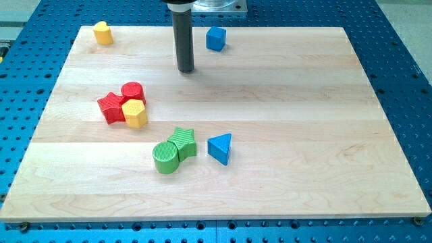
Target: Move the yellow hexagon away from the red blocks
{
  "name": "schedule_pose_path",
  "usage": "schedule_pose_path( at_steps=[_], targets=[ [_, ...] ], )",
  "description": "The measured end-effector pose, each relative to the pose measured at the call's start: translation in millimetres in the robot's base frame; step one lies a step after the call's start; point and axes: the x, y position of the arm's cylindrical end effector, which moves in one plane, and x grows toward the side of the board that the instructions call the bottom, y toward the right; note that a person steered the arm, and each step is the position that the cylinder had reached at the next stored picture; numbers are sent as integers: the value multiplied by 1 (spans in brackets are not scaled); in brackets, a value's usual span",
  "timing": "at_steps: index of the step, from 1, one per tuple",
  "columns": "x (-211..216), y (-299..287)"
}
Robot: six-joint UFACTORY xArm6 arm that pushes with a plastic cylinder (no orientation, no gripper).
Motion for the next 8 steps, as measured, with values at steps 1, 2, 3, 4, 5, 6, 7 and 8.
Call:
schedule_pose_path(
  at_steps=[1,2,3,4,5,6,7,8],
  targets=[
    [0,-24],
    [-1,-23],
    [27,-84],
    [47,-205],
    [140,-202],
    [193,-105],
    [142,-75],
    [92,-46]
  ],
)
